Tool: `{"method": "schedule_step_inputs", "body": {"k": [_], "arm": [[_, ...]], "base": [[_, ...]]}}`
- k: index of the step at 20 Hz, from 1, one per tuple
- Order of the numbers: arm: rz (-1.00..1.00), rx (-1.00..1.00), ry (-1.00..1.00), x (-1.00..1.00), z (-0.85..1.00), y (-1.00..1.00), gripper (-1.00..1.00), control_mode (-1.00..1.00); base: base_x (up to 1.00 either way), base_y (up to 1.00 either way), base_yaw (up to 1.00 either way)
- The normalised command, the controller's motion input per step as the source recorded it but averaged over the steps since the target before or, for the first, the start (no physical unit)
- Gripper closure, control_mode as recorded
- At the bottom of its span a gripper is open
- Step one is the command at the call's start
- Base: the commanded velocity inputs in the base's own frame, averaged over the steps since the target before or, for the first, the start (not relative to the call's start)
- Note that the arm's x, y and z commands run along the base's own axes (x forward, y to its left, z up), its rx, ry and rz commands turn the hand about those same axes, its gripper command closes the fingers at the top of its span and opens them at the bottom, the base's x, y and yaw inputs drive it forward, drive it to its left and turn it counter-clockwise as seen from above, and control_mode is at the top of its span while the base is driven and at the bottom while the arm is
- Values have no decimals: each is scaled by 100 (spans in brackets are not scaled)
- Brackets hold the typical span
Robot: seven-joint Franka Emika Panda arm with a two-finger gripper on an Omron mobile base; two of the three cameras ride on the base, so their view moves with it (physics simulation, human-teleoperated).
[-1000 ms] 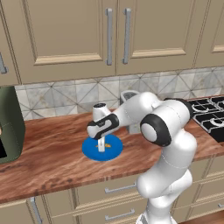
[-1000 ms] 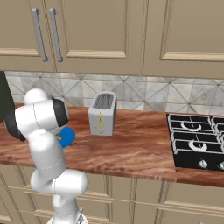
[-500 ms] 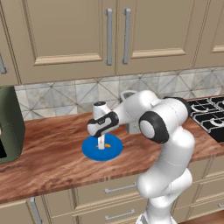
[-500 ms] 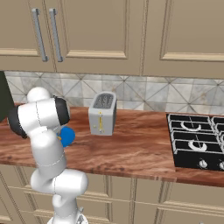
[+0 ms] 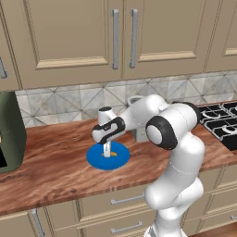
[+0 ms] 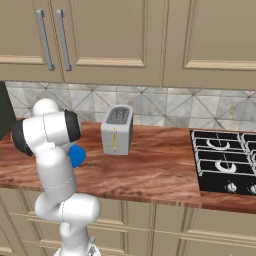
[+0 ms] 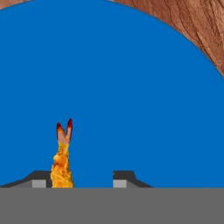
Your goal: Pick up the knife from the drawer and place it on the cutting board. Then place the meat from the plate to the cutting board.
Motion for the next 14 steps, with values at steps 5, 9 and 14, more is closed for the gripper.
{"method": "schedule_step_inputs", "body": {"k": [5,9,14], "arm": [[0,0,-4,0,-20,0,100,-100],[0,1,-6,0,-15,0,100,-100],[0,1,-7,0,-10,0,100,-100]], "base": [[0,0,0],[0,0,0],[0,0,0]]}}
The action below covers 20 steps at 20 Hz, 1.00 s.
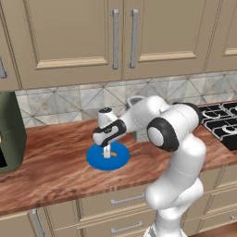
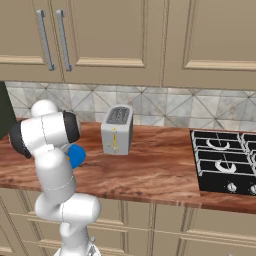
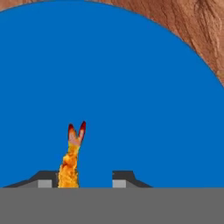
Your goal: Pick up the knife from the drawer and place it on the cutting board. Then place the meat from the plate to the cutting board.
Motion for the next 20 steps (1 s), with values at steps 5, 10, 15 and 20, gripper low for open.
{"method": "schedule_step_inputs", "body": {"k": [5,10,15,20], "arm": [[0,1,-7,0,-5,-2,100,-100],[0,0,-3,0,-3,-3,100,-100],[0,0,-1,0,0,-7,100,-100],[0,2,0,0,0,-6,100,-100]], "base": [[0,0,0],[0,0,0],[0,0,0],[0,0,0]]}}
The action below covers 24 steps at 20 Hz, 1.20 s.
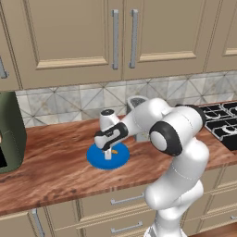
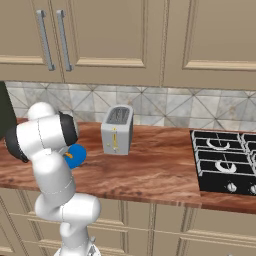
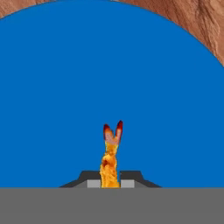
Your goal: Pick up the knife from the drawer and place it on the cutting board. Then place the meat from the plate to the cutting board.
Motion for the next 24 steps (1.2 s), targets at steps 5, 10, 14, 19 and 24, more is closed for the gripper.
{"method": "schedule_step_inputs", "body": {"k": [5,10,14,19,24], "arm": [[0,0,0,0,0,0,100,-100],[0,0,-1,-5,1,0,100,-100],[0,0,-7,-26,12,0,100,-100],[0,0,-6,-33,17,0,100,-100],[-1,0,-4,-44,29,0,100,-100]], "base": [[0,0,0],[0,0,0],[0,0,0],[0,0,0],[0,0,0]]}}
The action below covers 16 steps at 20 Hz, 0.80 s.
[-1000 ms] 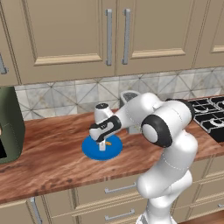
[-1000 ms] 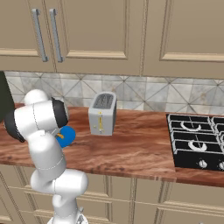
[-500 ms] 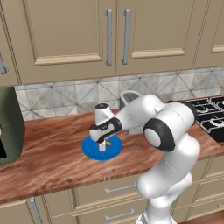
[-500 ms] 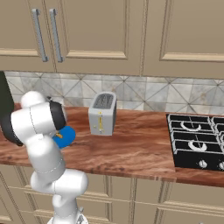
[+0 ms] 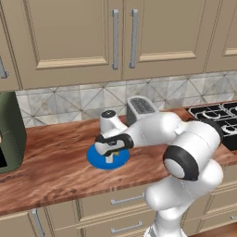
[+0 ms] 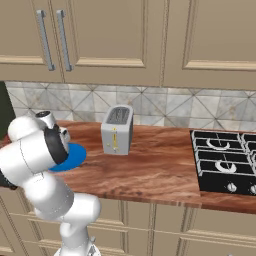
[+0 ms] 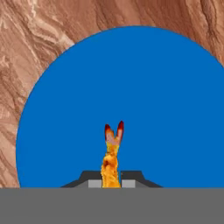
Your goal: Pick up the knife from the drawer and place it on the cutting board. Then place the meat from the plate to the cutting board.
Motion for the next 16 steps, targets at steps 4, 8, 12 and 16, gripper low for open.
{"method": "schedule_step_inputs", "body": {"k": [4,8,12,16], "arm": [[-3,0,-1,-51,56,-1,100,-100],[-3,0,0,-49,54,-4,100,-100],[-3,0,0,-46,37,-3,100,-100],[-3,0,0,-44,27,-4,100,-100]], "base": [[0,0,0],[0,0,0],[0,0,0],[0,0,0]]}}
